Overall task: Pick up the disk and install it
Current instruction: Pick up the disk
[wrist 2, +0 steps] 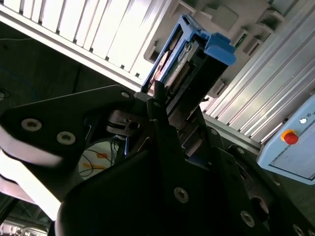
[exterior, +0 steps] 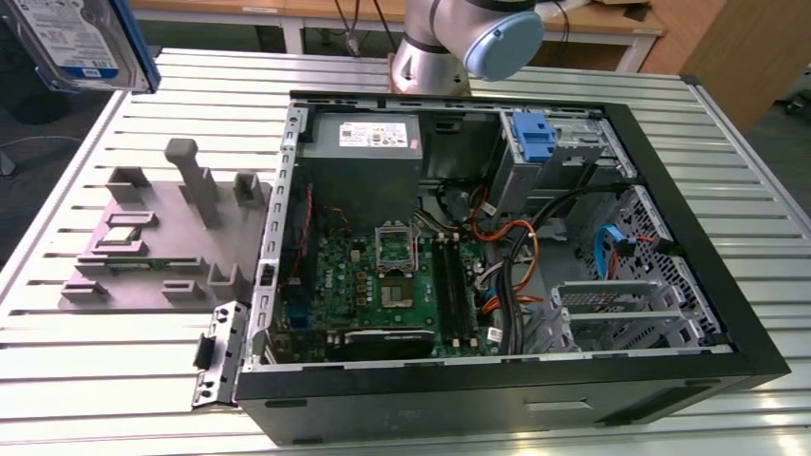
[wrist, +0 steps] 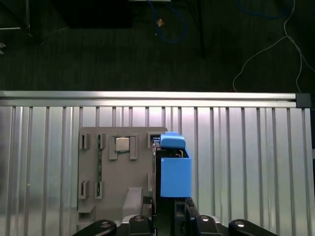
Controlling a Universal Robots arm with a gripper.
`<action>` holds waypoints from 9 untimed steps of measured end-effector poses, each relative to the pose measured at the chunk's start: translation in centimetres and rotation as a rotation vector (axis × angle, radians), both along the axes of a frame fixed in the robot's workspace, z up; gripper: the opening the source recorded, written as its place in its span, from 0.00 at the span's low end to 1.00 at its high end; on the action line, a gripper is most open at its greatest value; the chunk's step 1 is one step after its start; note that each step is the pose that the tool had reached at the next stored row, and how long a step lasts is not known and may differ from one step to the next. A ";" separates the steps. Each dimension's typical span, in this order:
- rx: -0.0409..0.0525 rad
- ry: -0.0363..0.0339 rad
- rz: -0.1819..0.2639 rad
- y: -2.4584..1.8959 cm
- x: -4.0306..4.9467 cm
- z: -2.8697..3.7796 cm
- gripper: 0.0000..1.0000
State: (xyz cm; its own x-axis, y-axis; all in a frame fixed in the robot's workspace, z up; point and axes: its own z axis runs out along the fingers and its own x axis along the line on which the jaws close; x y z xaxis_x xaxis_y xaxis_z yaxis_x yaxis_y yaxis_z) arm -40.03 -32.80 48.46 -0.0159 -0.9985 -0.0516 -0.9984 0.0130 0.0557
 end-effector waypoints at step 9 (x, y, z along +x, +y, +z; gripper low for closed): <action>0.0000 0.0000 0.000 0.00 0.00 0.92 0.35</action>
